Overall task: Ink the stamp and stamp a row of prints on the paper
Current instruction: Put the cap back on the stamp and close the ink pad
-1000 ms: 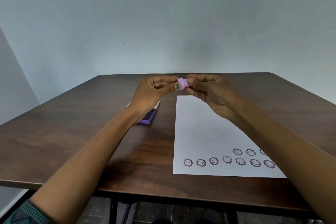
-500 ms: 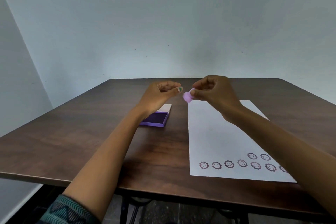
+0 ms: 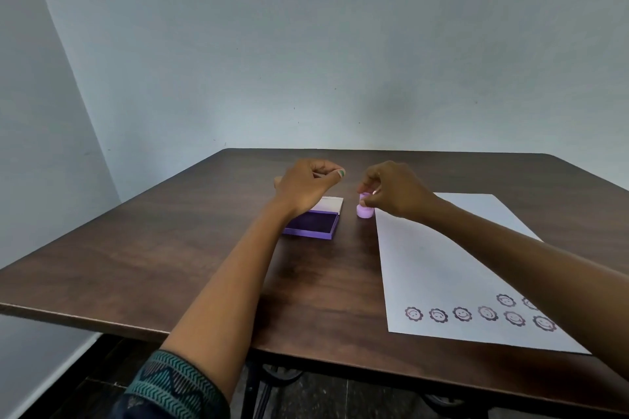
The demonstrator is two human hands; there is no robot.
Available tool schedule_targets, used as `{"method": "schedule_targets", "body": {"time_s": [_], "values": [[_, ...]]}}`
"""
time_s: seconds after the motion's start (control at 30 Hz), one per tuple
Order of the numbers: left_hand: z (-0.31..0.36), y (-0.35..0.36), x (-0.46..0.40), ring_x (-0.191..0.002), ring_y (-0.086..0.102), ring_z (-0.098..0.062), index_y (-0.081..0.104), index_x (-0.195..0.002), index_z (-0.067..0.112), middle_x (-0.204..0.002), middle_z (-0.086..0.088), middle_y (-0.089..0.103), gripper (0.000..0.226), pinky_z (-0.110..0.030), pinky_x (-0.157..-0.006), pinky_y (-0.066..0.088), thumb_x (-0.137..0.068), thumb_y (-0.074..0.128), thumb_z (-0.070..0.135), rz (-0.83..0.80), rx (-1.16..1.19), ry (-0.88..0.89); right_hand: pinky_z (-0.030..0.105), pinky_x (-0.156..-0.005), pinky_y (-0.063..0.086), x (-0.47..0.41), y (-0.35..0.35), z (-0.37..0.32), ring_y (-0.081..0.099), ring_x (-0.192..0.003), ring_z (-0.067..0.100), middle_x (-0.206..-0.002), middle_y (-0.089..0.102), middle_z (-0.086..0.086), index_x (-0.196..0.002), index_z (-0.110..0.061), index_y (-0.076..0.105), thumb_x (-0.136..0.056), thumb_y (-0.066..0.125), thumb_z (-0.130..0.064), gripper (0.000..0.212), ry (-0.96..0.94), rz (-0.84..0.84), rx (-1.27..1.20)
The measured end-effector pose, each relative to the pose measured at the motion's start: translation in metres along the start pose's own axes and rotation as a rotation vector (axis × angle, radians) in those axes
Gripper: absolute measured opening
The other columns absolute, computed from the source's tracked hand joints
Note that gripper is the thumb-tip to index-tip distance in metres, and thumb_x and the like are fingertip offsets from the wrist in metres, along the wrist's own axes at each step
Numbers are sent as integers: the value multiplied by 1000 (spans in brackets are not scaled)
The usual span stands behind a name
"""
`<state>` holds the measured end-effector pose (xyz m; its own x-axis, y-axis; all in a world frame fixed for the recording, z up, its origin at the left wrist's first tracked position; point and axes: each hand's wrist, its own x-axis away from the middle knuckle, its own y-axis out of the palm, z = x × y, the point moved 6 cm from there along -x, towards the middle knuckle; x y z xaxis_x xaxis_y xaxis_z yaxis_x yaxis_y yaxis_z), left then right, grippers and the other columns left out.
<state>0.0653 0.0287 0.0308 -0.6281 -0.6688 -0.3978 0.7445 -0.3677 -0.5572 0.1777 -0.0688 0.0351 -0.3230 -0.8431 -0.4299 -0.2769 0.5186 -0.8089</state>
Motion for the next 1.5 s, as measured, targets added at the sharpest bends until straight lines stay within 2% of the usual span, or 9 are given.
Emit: {"method": "schedule_targets", "body": {"time_s": [0.2,0.37,0.5,0.6,0.77,0.83,1.03,1.23,1.5], "values": [[0,-6,-1,-105,61,-13,71,-101,28,-106,4,72,20,-46,-104,37,-88,59,37,-4,-50,-7,25,-69,44,-2,-1,-1,60,-81,19,-99,70,10,-98,-9,68,-74,71,-21,27,8,-21,-2],[7,-3,8,-93,59,2,64,-115,18,-108,6,66,27,-4,-76,42,-91,58,28,-153,195,18,25,-71,41,-12,-2,-10,58,-81,18,-99,70,10,-96,-9,69,-78,65,-20,22,2,-44,-7],[-17,-19,10,-117,49,-11,47,-133,25,-131,5,53,57,-20,-91,36,-82,64,45,-259,84,-40,23,-58,35,-25,3,-25,52,-70,17,-75,64,3,-70,-11,66,-79,61,-15,11,-26,-116,37],[-47,-35,20,-132,37,-17,31,-143,25,-149,4,37,86,-32,-107,32,-71,71,51,-296,69,-133,26,-51,29,-35,16,-34,39,-56,19,-49,41,-2,-43,-17,38,-80,56,-10,41,-43,-201,102],[-77,-39,37,-141,23,-14,13,-149,29,-157,6,18,115,-33,-114,24,-57,76,59,-518,-18,-230,30,-66,44,-53,36,-38,51,-70,24,-68,54,3,-54,-14,40,-83,53,-11,33,-52,-279,263],[-78,-39,37,-138,25,-11,11,-149,28,-157,6,19,117,-30,-113,24,-57,78,56,-570,-82,-226,37,-78,49,-59,43,-37,53,-80,28,-79,56,7,-59,-15,41,-84,53,-12,28,-41,-299,301],[-77,-39,40,-128,45,-12,32,-141,29,-144,6,44,91,-36,-112,33,-65,81,43,-626,-69,-215,36,-69,44,-66,61,-31,44,-75,26,-58,37,-1,-52,-19,31,-85,53,-11,40,-34,-349,429],[-75,-39,41,-122,51,-10,33,-140,30,-138,9,50,84,-34,-109,38,-71,79,37,-628,-43,-202,33,-71,47,-68,65,-31,60,-92,33,-98,66,15,-88,-4,62,-82,52,-6,12,-38,-307,423],[-74,-37,42,-123,50,-11,32,-140,29,-139,8,49,82,-36,-109,38,-73,78,37,-635,-25,-205,39,-79,53,-67,64,-31,61,-92,32,-101,67,16,-90,-4,62,-82,53,-4,13,-55,-261,403]]}}
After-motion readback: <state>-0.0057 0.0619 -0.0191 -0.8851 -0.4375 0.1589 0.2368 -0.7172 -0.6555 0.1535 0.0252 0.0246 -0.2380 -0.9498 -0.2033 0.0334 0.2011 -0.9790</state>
